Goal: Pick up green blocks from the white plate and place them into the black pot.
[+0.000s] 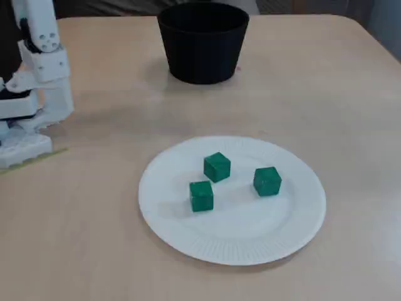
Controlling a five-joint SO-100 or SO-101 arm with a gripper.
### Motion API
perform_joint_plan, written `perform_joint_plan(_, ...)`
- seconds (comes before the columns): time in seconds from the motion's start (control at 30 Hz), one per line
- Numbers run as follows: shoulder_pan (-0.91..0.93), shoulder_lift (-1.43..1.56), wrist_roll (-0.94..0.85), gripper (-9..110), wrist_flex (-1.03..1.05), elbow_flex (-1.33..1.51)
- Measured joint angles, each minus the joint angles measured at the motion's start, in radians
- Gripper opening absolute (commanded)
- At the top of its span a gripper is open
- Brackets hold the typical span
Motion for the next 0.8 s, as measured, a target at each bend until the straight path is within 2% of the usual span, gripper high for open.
perform_joint_plan(0.1,-0.08,0.069,0.021,-2,-0.107,0.163)
perform_joint_plan(0.3,-0.086,0.218,0.048,-2,-0.457,0.612)
perform_joint_plan(0.5,-0.083,0.218,0.048,-1,-0.649,0.808)
perform_joint_plan(0.63,-0.074,0.218,0.018,30,-0.695,0.815)
perform_joint_plan(0.73,-0.054,0.218,-0.008,34,-0.695,0.819)
perform_joint_plan(0.8,-0.035,0.218,-0.014,31,-0.695,0.821)
